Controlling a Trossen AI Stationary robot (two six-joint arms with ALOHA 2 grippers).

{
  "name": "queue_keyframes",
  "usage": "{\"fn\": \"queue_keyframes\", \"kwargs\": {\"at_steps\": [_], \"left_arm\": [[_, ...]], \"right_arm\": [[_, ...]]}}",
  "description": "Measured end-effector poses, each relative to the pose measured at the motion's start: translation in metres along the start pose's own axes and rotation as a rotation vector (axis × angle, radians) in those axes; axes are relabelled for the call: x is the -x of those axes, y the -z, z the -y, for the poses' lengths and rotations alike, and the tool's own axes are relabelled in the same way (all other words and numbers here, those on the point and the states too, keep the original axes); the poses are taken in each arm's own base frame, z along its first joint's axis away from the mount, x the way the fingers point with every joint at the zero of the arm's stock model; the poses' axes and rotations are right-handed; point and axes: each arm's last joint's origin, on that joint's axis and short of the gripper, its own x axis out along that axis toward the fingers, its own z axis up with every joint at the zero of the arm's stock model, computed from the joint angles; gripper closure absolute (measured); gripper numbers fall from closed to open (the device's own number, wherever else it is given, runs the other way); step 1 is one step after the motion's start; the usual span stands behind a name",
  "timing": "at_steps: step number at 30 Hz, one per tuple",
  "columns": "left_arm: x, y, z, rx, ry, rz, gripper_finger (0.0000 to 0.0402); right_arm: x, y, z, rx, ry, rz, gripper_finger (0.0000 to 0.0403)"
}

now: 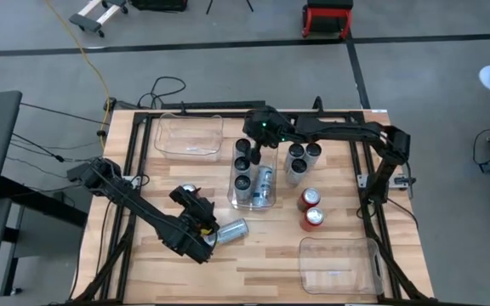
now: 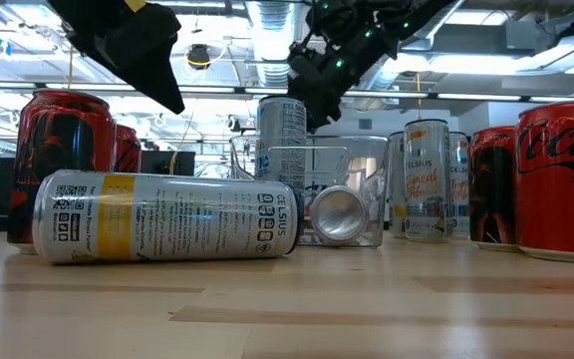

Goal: Sort soda cans
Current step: Remove the white blue soda can from the middle transparent bin

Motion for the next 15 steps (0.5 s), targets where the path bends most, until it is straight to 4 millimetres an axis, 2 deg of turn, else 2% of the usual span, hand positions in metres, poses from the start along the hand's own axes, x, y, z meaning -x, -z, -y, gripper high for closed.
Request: {"fn": "queue_keyframes", "kwargs": {"at_steps": [8,15], "left_arm": [[0.000,0.000,0.000,0.003,-0.001,0.000,0.0095],[0.000,0.000,0.000,-0.001,-0.001,-0.008,0.0095]], "right_arm": [[-0.022,0.007,0.000,-0.046,0.008,-0.016,0.0015],[-0.016,0.007,0.000,-0.044,0.007,-0.028,0.0027]]}}
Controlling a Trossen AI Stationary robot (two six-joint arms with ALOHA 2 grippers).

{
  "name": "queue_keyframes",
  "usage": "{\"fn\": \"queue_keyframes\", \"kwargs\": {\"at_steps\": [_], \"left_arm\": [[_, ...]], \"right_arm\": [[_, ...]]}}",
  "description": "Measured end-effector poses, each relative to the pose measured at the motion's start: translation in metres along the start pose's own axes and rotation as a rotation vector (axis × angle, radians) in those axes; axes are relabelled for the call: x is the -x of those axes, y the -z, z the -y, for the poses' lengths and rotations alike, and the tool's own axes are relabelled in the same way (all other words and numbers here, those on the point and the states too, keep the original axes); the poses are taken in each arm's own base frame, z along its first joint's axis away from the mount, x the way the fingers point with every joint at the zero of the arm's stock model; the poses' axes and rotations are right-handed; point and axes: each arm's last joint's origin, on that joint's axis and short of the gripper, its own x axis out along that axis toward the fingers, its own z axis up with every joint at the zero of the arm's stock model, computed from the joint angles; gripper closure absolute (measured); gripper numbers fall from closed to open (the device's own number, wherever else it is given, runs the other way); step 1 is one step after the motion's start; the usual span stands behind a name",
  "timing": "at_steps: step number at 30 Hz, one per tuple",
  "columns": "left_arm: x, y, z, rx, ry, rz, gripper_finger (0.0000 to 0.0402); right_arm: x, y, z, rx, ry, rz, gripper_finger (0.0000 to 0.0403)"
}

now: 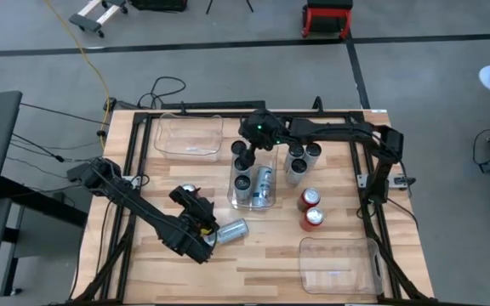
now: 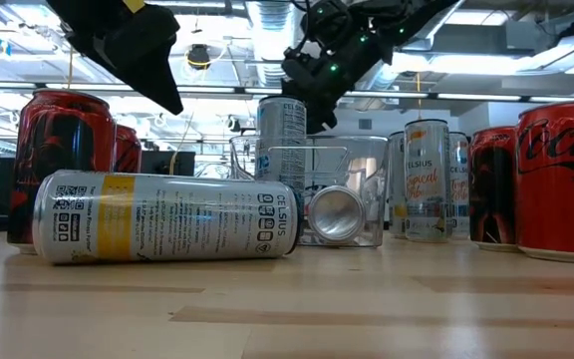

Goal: Sort soda cans
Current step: Remove the white blue soda can from the middle transparent bin

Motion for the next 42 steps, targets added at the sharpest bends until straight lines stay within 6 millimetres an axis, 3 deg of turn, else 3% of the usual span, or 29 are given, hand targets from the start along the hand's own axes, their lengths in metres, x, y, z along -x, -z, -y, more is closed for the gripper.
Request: {"fn": "queue_keyframes", "kwargs": {"at_steps": [8,13,21,33,42], "left_arm": [[0.000,0.000,0.000,0.005,0.000,-0.004,0.0095],[0.001,0.001,0.000,0.010,0.005,-0.003,0.0095],[0.003,0.002,0.001,0.009,0.011,-0.001,0.0095],[0.004,0.003,0.001,0.003,0.015,0.001,0.0095],[0.004,0.003,0.001,0.006,0.015,0.001,0.0095]], "right_arm": [[0.020,-0.006,0.006,0.014,0.020,0.021,0.0053],[0.027,-0.012,0.008,0.018,-0.060,0.069,0.0020],[0.014,-0.007,0.002,-0.005,-0.079,0.044,0.0005],[0.009,-0.002,0.000,-0.040,0.049,-0.001,0.0004],[0.009,0.004,0.003,-0.049,0.058,-0.064,0.0037]]}}
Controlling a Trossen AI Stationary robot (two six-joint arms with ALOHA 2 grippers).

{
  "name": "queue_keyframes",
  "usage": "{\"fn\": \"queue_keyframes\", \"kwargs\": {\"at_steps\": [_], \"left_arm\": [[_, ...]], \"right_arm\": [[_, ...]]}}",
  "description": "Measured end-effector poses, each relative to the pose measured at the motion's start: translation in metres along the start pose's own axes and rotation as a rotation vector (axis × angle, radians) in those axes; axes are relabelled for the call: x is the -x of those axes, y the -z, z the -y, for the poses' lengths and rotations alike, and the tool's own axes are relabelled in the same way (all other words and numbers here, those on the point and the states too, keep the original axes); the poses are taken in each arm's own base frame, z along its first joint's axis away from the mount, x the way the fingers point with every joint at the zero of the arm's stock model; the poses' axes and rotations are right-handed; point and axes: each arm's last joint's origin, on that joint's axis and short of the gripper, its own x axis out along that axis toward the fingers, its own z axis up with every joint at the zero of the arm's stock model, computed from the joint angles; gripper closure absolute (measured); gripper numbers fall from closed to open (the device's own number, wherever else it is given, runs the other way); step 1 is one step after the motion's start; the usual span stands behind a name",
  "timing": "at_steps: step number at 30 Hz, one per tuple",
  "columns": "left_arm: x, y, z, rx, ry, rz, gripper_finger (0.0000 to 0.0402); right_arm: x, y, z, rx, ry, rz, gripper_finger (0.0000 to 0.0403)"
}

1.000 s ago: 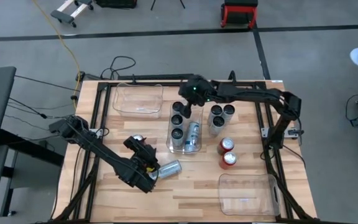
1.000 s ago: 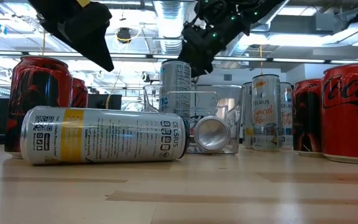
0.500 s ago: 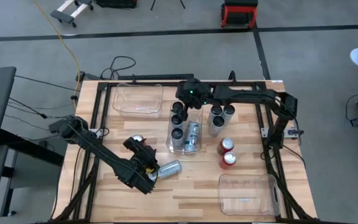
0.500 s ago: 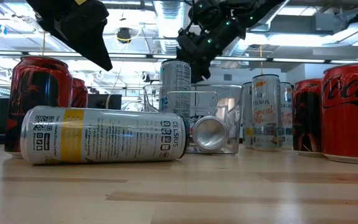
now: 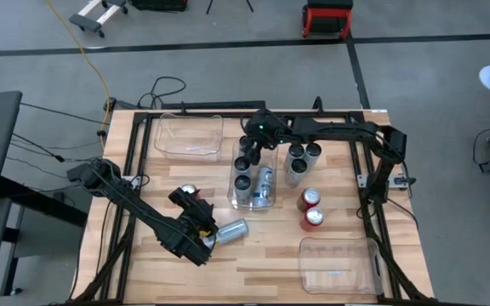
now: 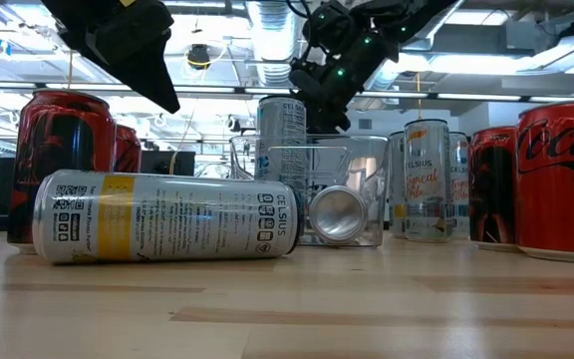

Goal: Sort soda cans
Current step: Remove the white blue soda can from the middle transparent bin

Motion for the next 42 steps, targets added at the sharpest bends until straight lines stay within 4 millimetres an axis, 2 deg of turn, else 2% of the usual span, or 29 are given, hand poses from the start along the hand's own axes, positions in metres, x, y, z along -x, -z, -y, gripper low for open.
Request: {"fn": "queue_keyframes", "kwargs": {"at_steps": [6,12,19,25,30,38,42], "left_arm": [[0.000,0.000,0.000,-0.003,0.000,0.000,0.0095],[0.000,0.000,0.000,-0.007,-0.001,0.000,0.0095],[0.001,0.000,0.000,0.003,0.001,0.001,0.0095],[0.002,0.001,0.000,0.013,0.002,0.002,0.0095],[0.002,0.001,-0.001,0.019,-0.002,0.001,0.0095],[0.002,0.001,0.000,0.029,0.000,0.002,0.0095],[0.003,-0.001,0.000,0.039,0.007,0.004,0.0095]], "right_arm": [[0.000,-0.001,-0.003,0.021,-0.006,0.008,0.0078],[0.000,-0.001,-0.003,0.031,-0.005,0.015,0.0166],[0.013,-0.004,-0.003,0.072,-0.005,0.022,0.0169],[0.055,-0.013,-0.005,0.086,-0.011,0.077,0.0169],[0.107,-0.013,-0.016,0.110,-0.043,0.108,0.0169],[0.188,-0.001,-0.049,0.149,-0.148,0.199,0.0169],[0.208,0.012,-0.070,0.158,-0.229,0.166,0.0169]]}}
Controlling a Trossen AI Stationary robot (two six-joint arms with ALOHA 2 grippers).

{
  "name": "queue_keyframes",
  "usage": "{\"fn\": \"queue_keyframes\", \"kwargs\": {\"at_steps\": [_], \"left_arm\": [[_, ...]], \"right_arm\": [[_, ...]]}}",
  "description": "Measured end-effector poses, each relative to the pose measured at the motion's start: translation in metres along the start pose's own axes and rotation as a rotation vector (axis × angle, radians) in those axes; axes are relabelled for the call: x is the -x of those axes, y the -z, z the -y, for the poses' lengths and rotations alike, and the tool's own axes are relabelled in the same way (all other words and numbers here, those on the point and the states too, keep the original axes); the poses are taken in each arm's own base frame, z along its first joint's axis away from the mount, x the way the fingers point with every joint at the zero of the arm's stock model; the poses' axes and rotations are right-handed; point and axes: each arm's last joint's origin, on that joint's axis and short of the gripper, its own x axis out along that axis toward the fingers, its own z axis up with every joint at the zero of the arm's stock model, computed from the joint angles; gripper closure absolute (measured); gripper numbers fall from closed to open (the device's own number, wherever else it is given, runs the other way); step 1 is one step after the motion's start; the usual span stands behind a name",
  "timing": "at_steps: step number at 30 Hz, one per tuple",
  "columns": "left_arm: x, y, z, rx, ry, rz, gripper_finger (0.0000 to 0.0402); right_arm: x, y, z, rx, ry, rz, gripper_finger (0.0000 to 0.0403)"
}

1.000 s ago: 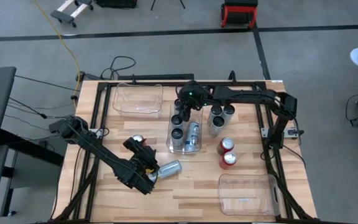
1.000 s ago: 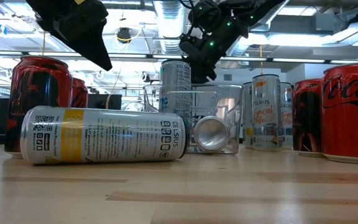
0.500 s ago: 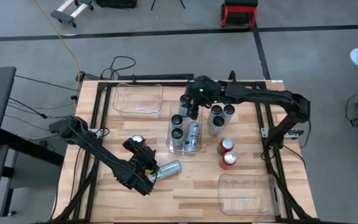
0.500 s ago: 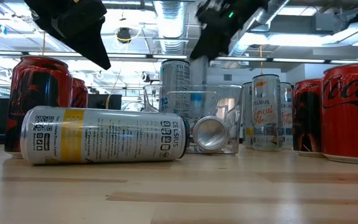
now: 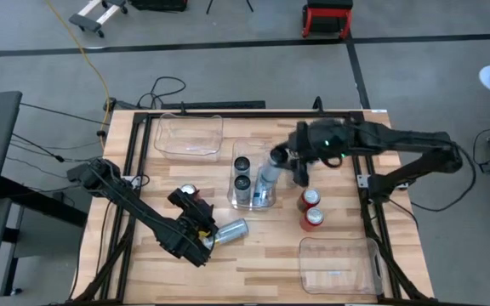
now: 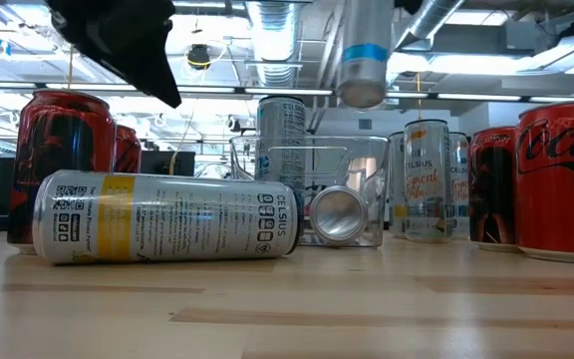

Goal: Sort soda cans
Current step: Remove the white blue soda can from the middle transparent bin

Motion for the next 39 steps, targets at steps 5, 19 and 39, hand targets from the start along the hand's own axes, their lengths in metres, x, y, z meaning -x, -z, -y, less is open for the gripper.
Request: {"fn": "queue_keyframes", "kwargs": {"at_steps": [5,19,39], "left_arm": [[0.005,-0.008,0.001,0.011,0.017,0.012,0.0095],[0.008,-0.015,0.004,0.027,0.043,0.026,0.0095],[0.009,-0.016,0.009,0.060,0.075,0.028,0.0095]], "right_arm": [[0.005,0.006,-0.038,0.013,-0.123,-0.015,0.0169],[-0.058,0.087,-0.100,0.053,-0.241,0.007,0.0170],[-0.063,0.131,-0.100,0.176,-0.030,-0.182,0.0170]]}}
